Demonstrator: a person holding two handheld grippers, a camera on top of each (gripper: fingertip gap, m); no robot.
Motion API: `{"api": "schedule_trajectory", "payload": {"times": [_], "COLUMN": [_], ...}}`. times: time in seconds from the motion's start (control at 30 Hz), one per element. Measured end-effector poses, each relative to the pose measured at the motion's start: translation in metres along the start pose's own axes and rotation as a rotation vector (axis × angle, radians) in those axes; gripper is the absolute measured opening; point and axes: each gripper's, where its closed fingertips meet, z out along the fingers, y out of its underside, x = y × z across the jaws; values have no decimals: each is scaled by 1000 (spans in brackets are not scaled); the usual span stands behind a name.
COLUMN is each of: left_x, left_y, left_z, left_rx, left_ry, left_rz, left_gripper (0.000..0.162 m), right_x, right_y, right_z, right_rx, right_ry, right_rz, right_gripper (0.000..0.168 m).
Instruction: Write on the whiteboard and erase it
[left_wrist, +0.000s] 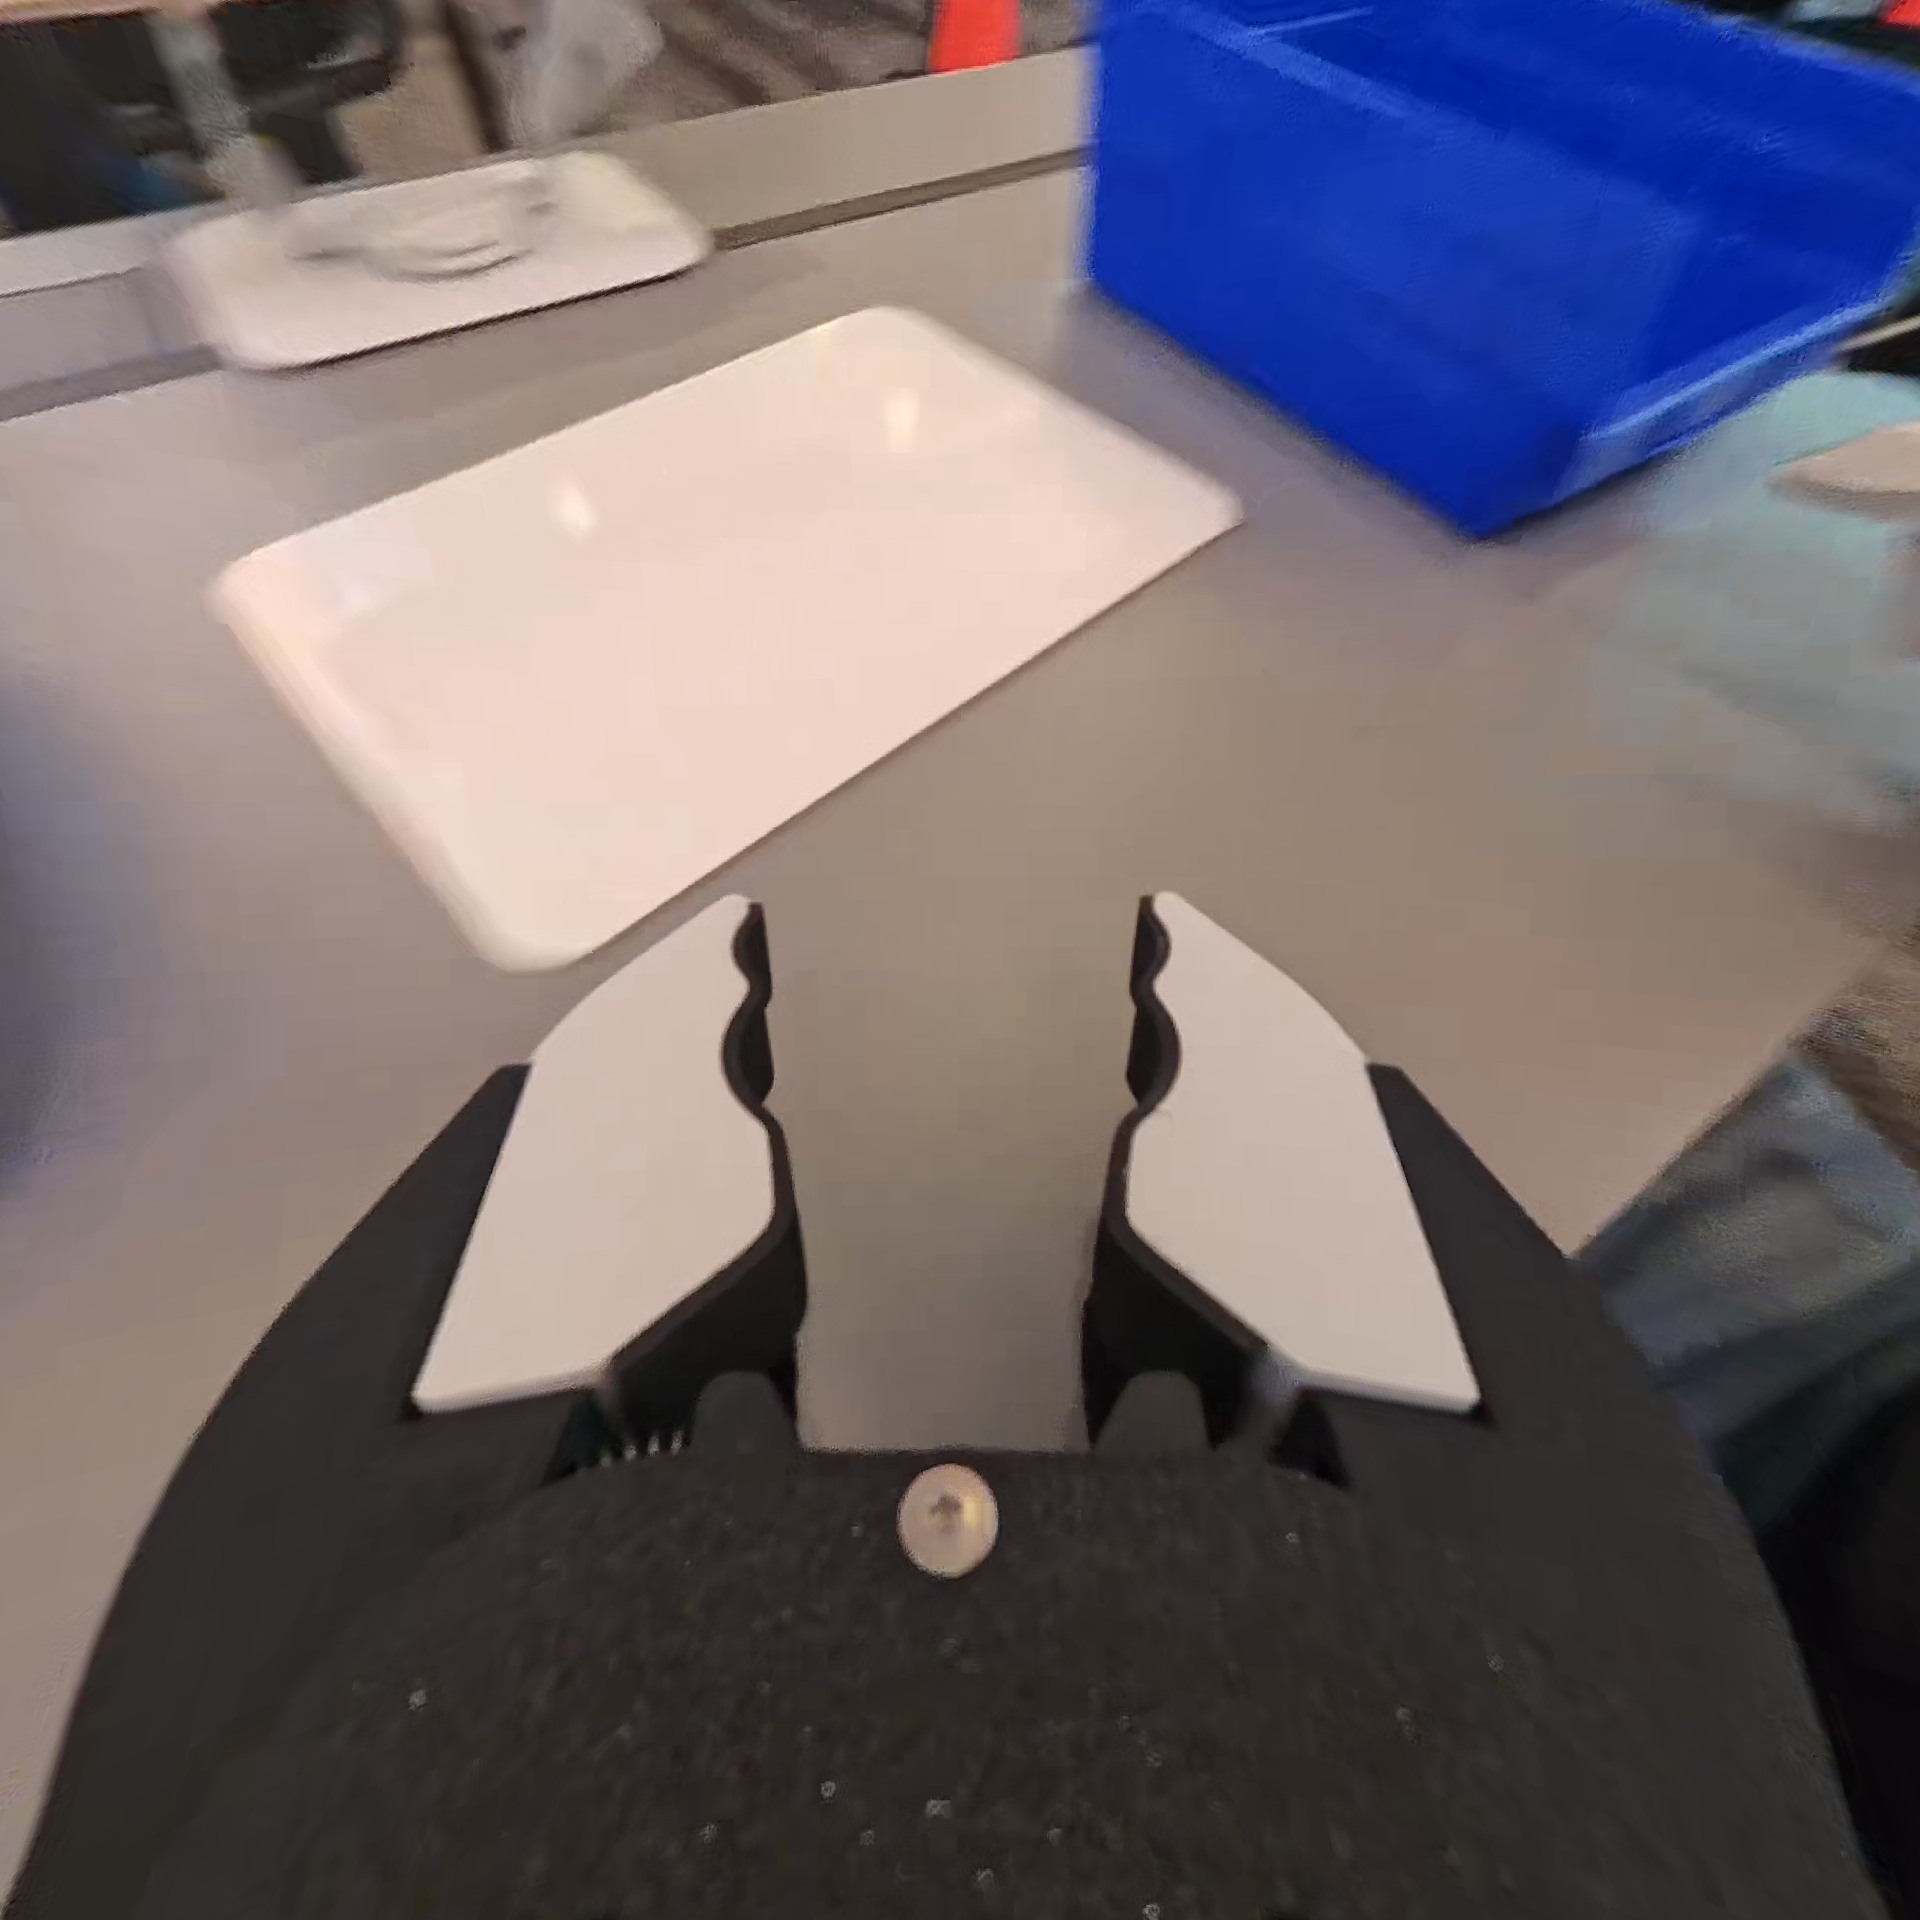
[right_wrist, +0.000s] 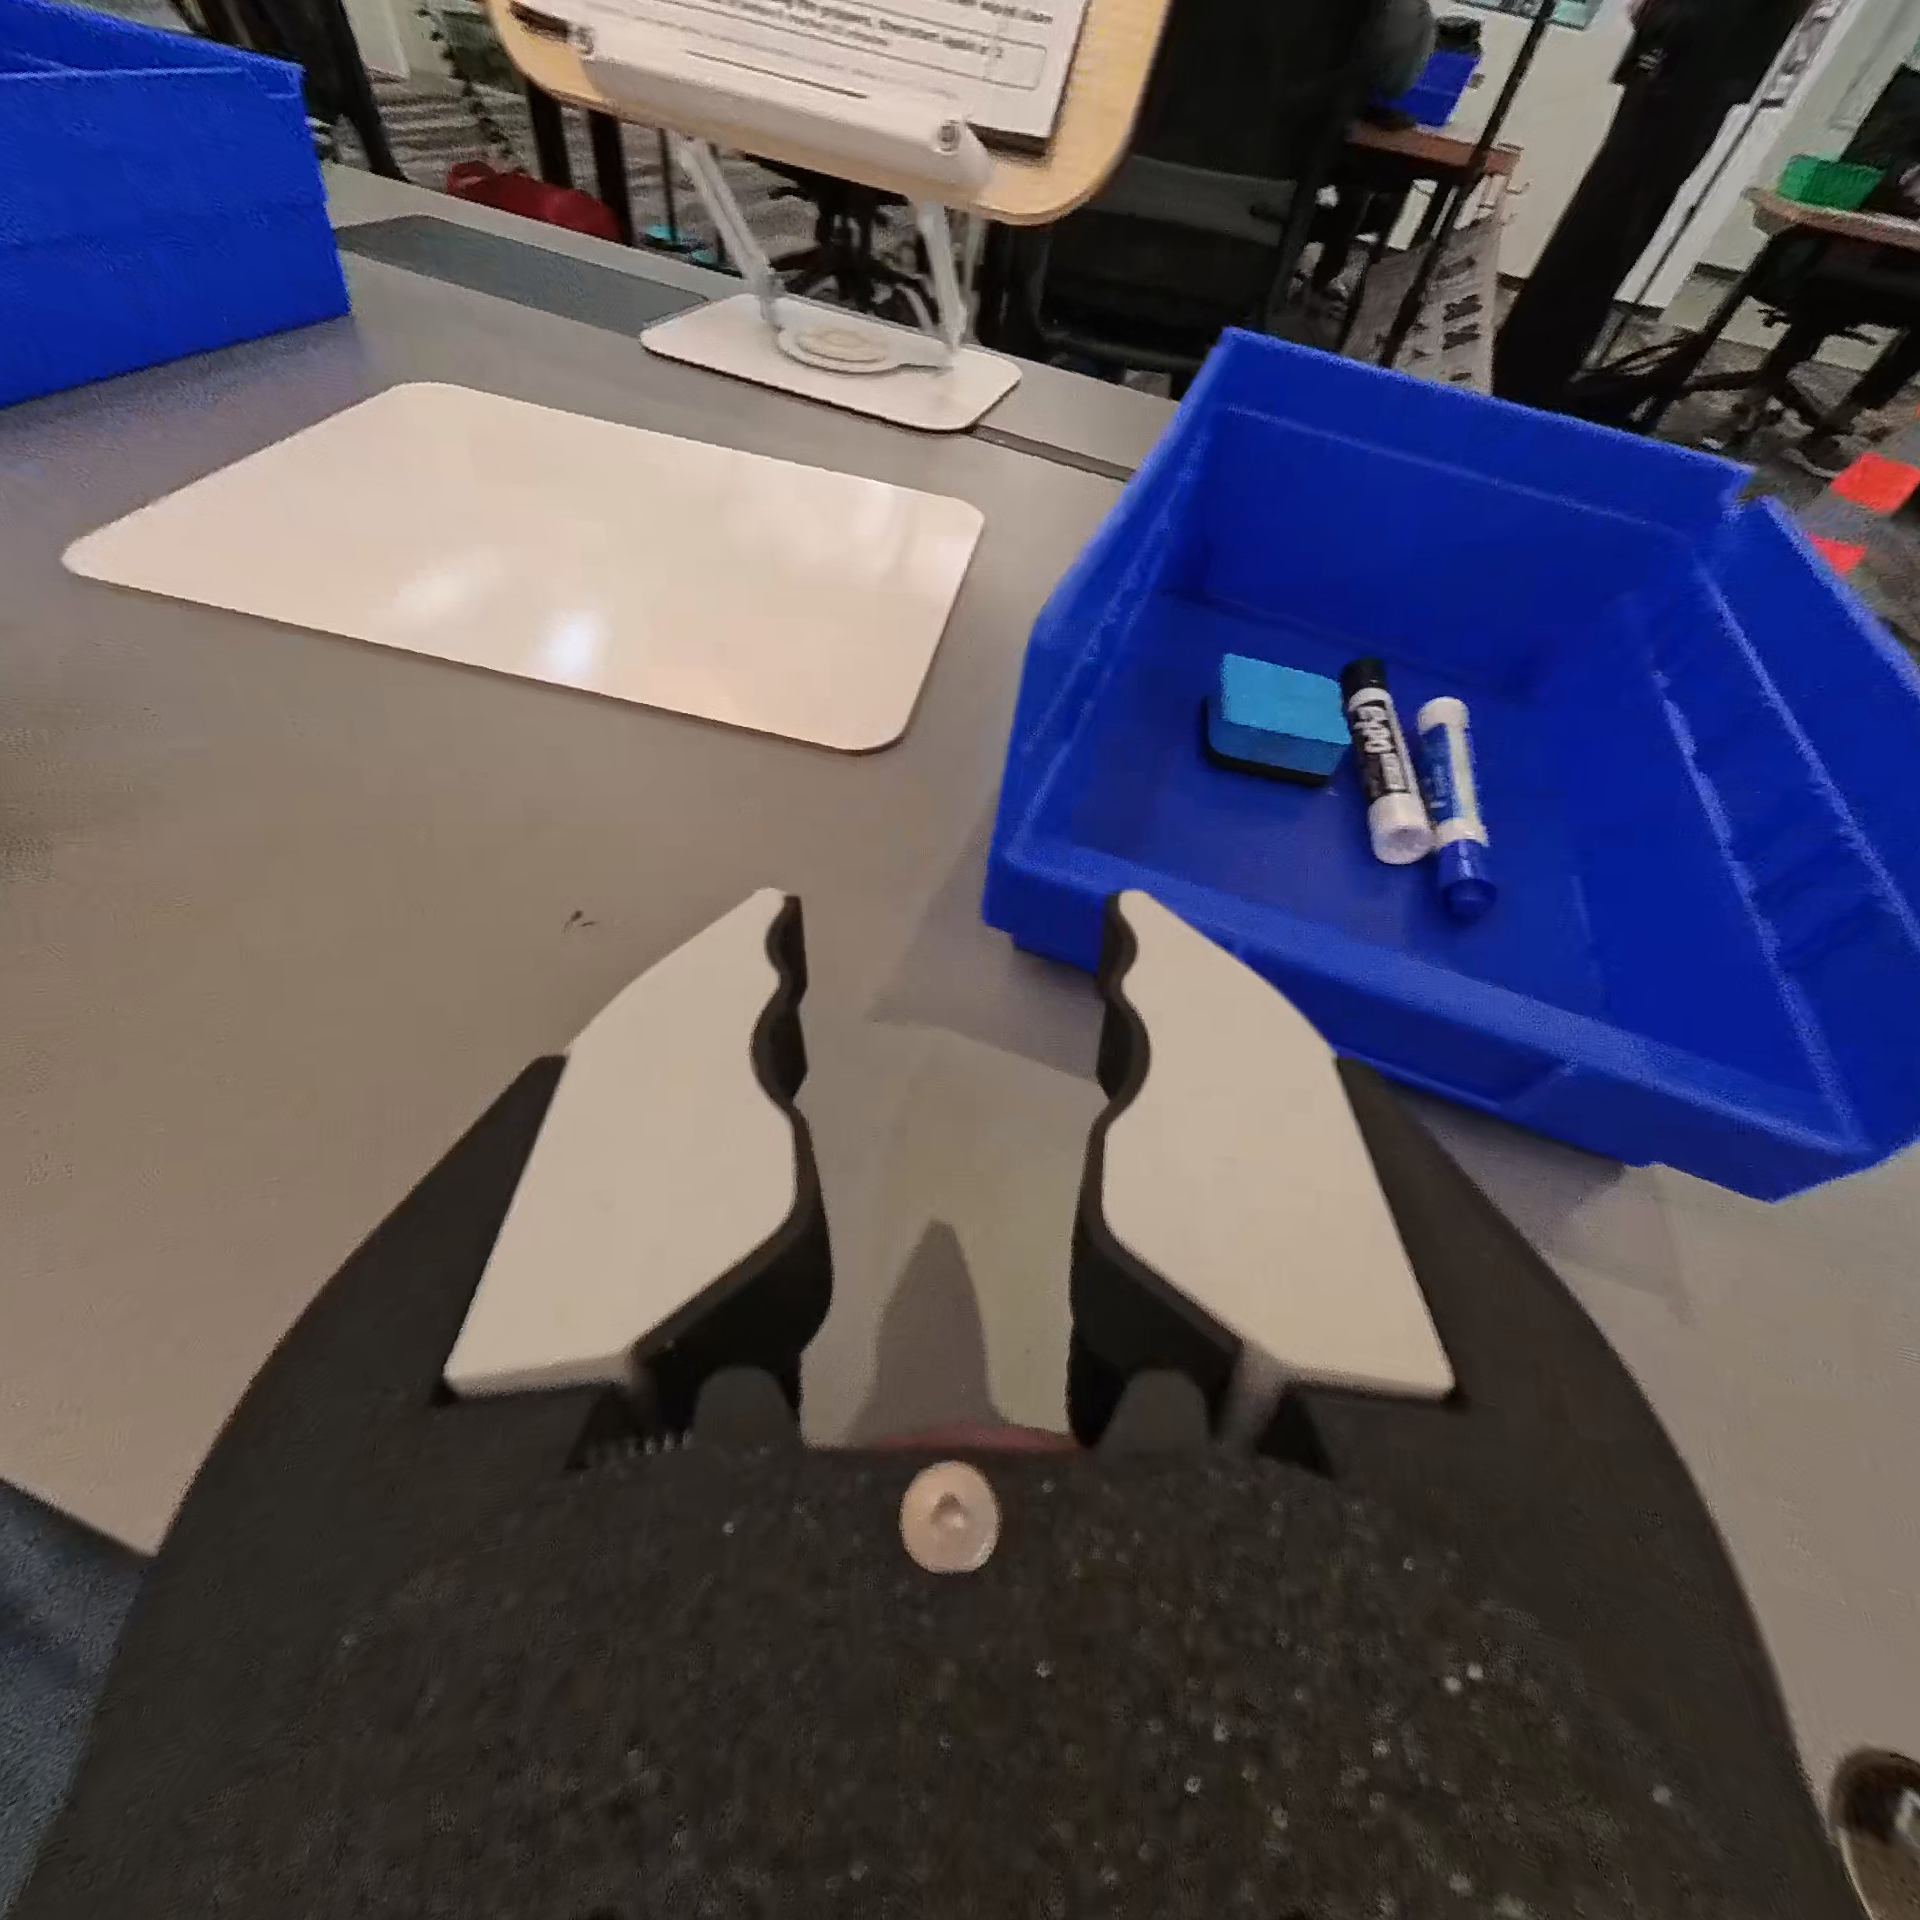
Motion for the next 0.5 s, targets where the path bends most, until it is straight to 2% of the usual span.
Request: {"api": "schedule_trajectory", "payload": {"times": [0.1,0.23,0.3,0.4,0.43,0.5], "left_x": [83,171,191,204,205,202], "left_y": [-39,-72,-77,-89,-93,-96], "left_z": [48,126,165,209,219,237], "left_rx": [8,-20,-53,-77,-77,-88], "left_ry": [144,220,194,200,193,165], "left_rz": [101,156,153,20,-11,-42], "left_gripper": [70,78,78,76,73,53], "right_x": [31,75,96,119,123,128], "right_y": [2,3,10,21,24,27], "right_z": [-7,-21,-28,-38,-41,-43], "right_rx": [6,58,58,49,50,49], "right_ry": [113,245,310,384,399,409], "right_rz": [53,151,202,290,317,354], "right_gripper": [60,68,72,73,73,73]}}
